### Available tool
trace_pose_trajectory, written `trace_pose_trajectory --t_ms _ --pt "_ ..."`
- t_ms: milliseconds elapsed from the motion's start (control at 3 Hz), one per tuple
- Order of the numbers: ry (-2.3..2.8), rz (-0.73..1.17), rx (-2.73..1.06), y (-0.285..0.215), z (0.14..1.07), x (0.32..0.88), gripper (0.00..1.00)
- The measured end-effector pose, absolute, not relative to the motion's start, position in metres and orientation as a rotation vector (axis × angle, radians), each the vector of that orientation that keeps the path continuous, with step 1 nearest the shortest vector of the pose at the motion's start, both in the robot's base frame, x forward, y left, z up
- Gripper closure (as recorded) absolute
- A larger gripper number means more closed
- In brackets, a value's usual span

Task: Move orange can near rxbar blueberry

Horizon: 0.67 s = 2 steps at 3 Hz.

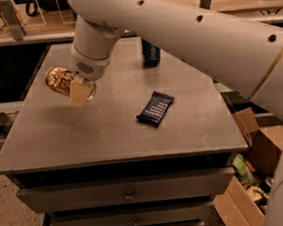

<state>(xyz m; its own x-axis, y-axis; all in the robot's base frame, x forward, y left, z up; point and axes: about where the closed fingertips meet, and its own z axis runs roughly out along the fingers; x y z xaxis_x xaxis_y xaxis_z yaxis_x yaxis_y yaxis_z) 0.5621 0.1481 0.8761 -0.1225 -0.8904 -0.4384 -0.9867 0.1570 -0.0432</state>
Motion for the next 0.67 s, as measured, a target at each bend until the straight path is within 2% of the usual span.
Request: trace_pose_trajectory --t_ms 667 --pt "2.099 0.364 -1.779 0.1423 0.8780 0.5653 1.00"
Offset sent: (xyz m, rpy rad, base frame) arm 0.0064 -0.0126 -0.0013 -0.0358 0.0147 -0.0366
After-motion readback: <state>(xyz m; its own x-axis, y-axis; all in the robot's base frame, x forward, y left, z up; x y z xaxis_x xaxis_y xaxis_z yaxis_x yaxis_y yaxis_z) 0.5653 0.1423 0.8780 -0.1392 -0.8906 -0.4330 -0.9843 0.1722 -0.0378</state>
